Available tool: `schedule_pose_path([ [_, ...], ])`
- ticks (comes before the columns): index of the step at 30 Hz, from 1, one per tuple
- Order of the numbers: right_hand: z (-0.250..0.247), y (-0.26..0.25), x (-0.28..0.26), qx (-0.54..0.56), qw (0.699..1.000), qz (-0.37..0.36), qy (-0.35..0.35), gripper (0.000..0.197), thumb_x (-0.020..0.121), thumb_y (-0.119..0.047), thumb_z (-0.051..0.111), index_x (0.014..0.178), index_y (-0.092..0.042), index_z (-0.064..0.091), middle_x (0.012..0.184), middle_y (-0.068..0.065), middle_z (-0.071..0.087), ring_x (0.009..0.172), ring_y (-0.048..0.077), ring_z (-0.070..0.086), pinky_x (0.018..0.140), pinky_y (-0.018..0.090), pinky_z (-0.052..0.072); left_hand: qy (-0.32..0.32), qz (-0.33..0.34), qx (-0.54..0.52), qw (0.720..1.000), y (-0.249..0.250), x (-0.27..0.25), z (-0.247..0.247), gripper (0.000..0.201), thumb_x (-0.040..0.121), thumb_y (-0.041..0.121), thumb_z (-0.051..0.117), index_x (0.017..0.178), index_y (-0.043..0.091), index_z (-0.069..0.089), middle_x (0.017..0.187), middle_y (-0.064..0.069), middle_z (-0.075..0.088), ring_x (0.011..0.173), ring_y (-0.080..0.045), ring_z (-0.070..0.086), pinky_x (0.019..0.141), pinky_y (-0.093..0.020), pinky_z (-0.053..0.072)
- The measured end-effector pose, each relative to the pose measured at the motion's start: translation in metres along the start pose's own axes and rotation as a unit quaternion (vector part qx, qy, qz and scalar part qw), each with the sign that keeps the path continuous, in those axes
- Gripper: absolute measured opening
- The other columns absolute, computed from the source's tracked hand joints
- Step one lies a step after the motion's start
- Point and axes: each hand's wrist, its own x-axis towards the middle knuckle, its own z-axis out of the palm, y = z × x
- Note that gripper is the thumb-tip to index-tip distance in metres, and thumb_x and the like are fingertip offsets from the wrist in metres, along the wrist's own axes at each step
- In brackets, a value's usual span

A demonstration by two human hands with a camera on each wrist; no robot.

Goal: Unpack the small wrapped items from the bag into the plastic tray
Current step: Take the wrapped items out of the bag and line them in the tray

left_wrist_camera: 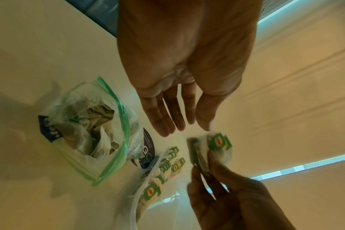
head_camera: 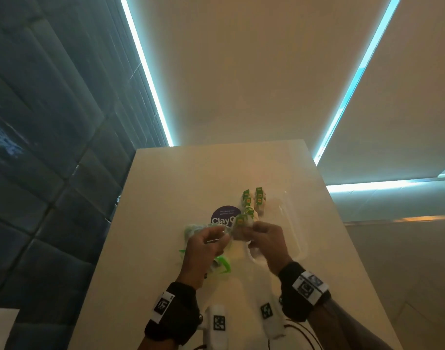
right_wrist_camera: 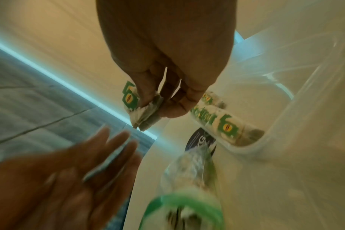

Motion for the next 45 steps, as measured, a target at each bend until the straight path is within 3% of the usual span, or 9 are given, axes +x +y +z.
schedule_pose_path([
  [2, -0.021, -0.002, 0.022, -0.009, 0.998, 0.018, 0.053, 0.012, 0.082, -0.006, 0.071, 0.094, -0.002, 0.074, 0.086, 0.013, 0.074, 0.072, 0.023, 0.064, 0.059, 0.029, 0.052, -0.003, -0.014, 0.003, 1.0, -0.002, -0.003, -0.005, 0.026, 0.085, 0.014, 0.073, 0.11, 0.018, 0.071, 0.103, -0.002, 0.072, 0.087, -0.019, 0.069, 0.075, -0.039, 0.061],
  [5, -0.052, 0.0, 0.06, -0.084, 0.985, 0.047, 0.142, 0.013, 0.082, -0.007, 0.071, 0.095, -0.004, 0.074, 0.081, 0.012, 0.071, 0.067, 0.02, 0.061, 0.055, 0.027, 0.053, -0.006, -0.031, 0.014, 0.999, -0.011, -0.007, -0.018, 0.02, 0.086, 0.009, 0.07, 0.104, 0.018, 0.072, 0.098, 0.001, 0.073, 0.077, -0.012, 0.071, 0.066, -0.028, 0.058],
  [8, -0.072, 0.013, 0.093, -0.161, 0.967, 0.091, 0.175, 0.016, 0.081, -0.01, 0.071, 0.097, -0.006, 0.075, 0.08, 0.012, 0.069, 0.071, 0.022, 0.061, 0.07, 0.039, 0.057, 0.017, -0.051, 0.013, 0.998, -0.023, -0.009, -0.03, 0.02, 0.085, 0.003, 0.069, 0.098, 0.017, 0.073, 0.083, 0.004, 0.073, 0.067, -0.008, 0.068, 0.063, -0.025, 0.052],
  [15, -0.065, 0.035, 0.13, -0.25, 0.951, 0.14, 0.12, 0.022, 0.082, -0.013, 0.073, 0.104, -0.009, 0.075, 0.103, 0.012, 0.071, 0.101, 0.031, 0.063, 0.092, 0.04, 0.052, 0.038, -0.113, 0.032, 0.992, -0.052, -0.013, -0.055, 0.015, 0.083, 0.004, 0.071, 0.093, 0.015, 0.074, 0.07, 0.005, 0.068, 0.068, -0.015, 0.055, 0.06, -0.029, 0.039],
  [20, -0.058, 0.046, 0.145, -0.256, 0.945, 0.173, 0.107, 0.025, 0.079, -0.017, 0.077, 0.102, -0.009, 0.074, 0.104, 0.014, 0.072, 0.096, 0.031, 0.067, 0.092, 0.044, 0.055, 0.043, -0.138, 0.06, 0.988, -0.058, -0.018, -0.06, 0.015, 0.085, 0.006, 0.069, 0.097, 0.014, 0.071, 0.072, 0.003, 0.065, 0.061, -0.01, 0.055, 0.057, -0.023, 0.038],
  [24, -0.053, 0.049, 0.149, -0.303, 0.932, 0.166, 0.11, 0.036, 0.08, -0.022, 0.076, 0.111, -0.004, 0.07, 0.112, 0.017, 0.069, 0.106, 0.034, 0.063, 0.096, 0.043, 0.052, 0.054, -0.157, 0.068, 0.984, -0.061, -0.018, -0.063, 0.015, 0.085, 0.006, 0.069, 0.097, 0.015, 0.072, 0.075, 0.001, 0.066, 0.062, -0.011, 0.056, 0.055, -0.023, 0.04],
  [31, -0.043, 0.054, 0.147, -0.332, 0.926, 0.158, 0.082, 0.028, 0.083, -0.03, 0.073, 0.093, -0.004, 0.072, 0.089, 0.011, 0.069, 0.085, 0.027, 0.066, 0.075, 0.032, 0.052, 0.049, -0.177, 0.062, 0.981, -0.063, -0.019, -0.06, 0.014, 0.085, 0.004, 0.069, 0.094, 0.014, 0.072, 0.073, 0.001, 0.066, 0.064, -0.013, 0.058, 0.059, -0.027, 0.043],
  [37, -0.038, 0.069, 0.15, -0.379, 0.908, 0.164, 0.075, 0.045, 0.086, -0.047, 0.06, 0.105, -0.006, 0.063, 0.111, 0.014, 0.058, 0.104, 0.032, 0.056, 0.099, 0.039, 0.045, 0.044, -0.172, 0.059, 0.982, -0.059, -0.021, -0.06, 0.014, 0.086, 0.005, 0.069, 0.095, 0.015, 0.072, 0.073, 0.001, 0.067, 0.063, -0.013, 0.059, 0.06, -0.028, 0.044],
  [45, -0.037, 0.079, 0.152, -0.38, 0.906, 0.164, 0.083, 0.043, 0.084, -0.044, 0.062, 0.102, -0.005, 0.064, 0.108, 0.017, 0.06, 0.093, 0.034, 0.062, 0.09, 0.046, 0.055, 0.047, -0.173, 0.059, 0.982, -0.061, -0.027, -0.067, 0.015, 0.085, 0.007, 0.07, 0.098, 0.016, 0.072, 0.075, 0.001, 0.067, 0.065, -0.012, 0.059, 0.061, -0.027, 0.045],
])
